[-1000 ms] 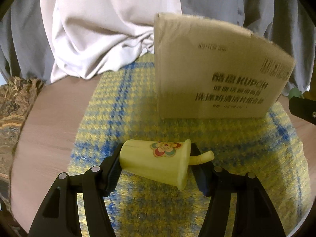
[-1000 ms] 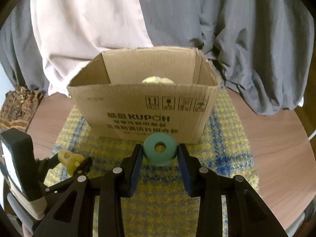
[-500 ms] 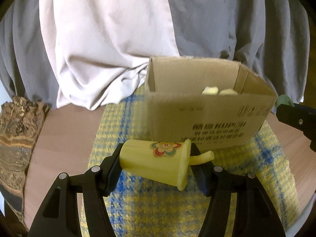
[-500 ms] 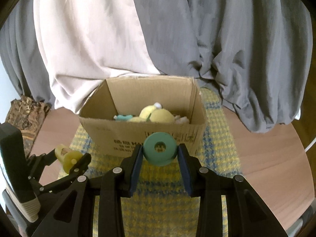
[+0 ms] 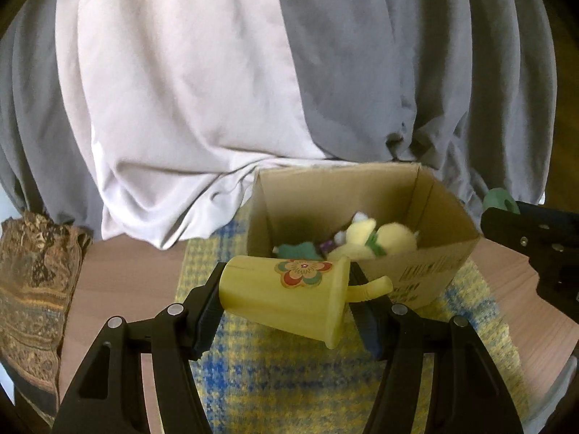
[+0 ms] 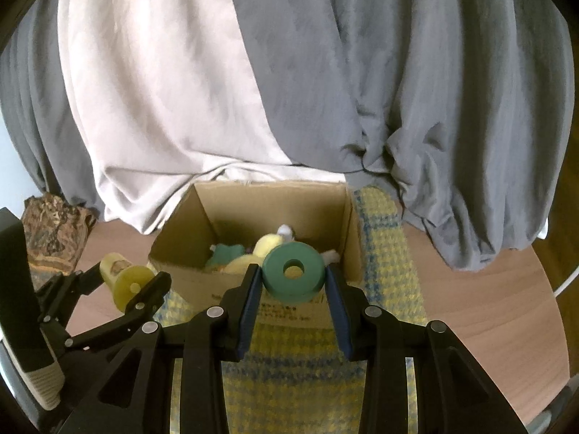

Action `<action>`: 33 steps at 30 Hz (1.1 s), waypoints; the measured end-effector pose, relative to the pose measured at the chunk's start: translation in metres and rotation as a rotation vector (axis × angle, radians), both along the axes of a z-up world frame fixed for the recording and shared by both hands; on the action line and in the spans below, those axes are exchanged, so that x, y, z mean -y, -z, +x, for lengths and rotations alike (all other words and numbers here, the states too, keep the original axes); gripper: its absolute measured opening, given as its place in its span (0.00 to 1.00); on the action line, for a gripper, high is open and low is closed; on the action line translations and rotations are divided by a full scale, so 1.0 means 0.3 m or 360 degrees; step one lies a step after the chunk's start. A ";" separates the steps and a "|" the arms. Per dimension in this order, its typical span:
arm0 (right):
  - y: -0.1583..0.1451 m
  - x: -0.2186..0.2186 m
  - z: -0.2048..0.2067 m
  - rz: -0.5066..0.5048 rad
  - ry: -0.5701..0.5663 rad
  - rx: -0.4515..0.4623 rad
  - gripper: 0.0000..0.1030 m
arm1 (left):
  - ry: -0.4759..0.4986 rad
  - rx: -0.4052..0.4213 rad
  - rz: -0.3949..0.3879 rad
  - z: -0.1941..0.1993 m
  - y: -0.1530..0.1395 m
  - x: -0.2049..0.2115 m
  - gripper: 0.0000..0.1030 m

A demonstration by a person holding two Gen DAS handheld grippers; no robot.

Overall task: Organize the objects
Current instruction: 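Carry yellow cup and teal ring over the box with both tools, then open both tools to drop cup and ring into box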

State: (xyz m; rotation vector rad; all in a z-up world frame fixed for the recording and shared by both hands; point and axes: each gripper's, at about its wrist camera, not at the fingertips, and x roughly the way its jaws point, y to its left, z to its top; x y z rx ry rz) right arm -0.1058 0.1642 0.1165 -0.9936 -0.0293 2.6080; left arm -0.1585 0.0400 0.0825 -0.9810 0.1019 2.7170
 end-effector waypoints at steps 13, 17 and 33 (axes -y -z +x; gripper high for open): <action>-0.047 -0.075 -0.107 -0.0056 0.0024 0.0022 0.35 | 0.0047 0.0010 0.0000 -0.117 -0.065 -0.052 0.61; -0.050 -0.095 -0.143 -0.0069 0.0027 0.0039 0.35 | 0.0046 0.0010 -0.0016 -0.156 -0.074 -0.067 0.61; -0.010 -0.166 -0.268 -0.0099 0.0070 0.0137 0.35 | 0.0071 0.0124 -0.0023 -0.292 -0.012 -0.106 0.61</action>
